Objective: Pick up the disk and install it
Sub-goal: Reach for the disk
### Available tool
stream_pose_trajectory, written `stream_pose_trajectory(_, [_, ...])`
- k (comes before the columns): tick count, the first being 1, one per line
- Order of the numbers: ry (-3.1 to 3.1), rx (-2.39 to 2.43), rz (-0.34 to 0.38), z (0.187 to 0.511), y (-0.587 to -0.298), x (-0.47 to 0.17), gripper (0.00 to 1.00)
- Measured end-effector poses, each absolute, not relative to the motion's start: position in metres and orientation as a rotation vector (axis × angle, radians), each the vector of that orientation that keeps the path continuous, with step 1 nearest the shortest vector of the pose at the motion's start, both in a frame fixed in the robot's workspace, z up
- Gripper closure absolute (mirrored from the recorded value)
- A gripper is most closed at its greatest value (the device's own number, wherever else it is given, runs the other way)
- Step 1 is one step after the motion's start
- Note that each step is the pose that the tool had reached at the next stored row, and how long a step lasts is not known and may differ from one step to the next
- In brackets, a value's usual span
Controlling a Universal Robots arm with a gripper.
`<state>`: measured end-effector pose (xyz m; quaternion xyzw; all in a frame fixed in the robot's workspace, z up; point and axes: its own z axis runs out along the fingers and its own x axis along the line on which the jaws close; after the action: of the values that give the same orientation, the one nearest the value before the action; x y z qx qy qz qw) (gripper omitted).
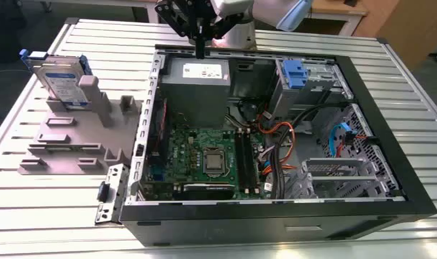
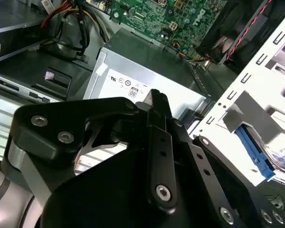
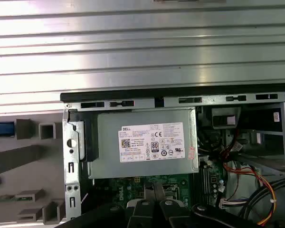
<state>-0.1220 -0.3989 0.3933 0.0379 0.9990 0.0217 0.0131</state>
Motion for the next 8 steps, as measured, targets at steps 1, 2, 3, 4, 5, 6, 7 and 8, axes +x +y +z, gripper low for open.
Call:
stream_pose_trajectory(1, [3.112,0.118,0.068,0.3933,-0.3989,-0.1220,0.89])
stream_pose_trajectory(2, [3.113,0.118,0.068,0.3933,-0.3989,-0.1220,0.89])
stream_pose_trajectory(3, [3.113,0.118,0.068,0.3933,-0.3989,-0.1220,0.89])
stream_pose_trajectory(4, [3.112,0.118,0.068,0.3933,-0.3989,-0.1220,0.89])
stream_pose_trajectory(5, [3.112,0.118,0.068,0.3933,-0.3989,-0.1220,0.89])
stream_pose_trajectory(6, [3.112,0.118,0.068,0.3933,-0.3989,-0.1223,0.89])
stream_pose_trajectory(7, [3.112,0.118,0.068,0.3933,-0.3989,-0.1225,0.89])
stream_pose_trajectory(8, [3.112,0.118,0.068,0.3933,-0.3989,-0.1227,0.89])
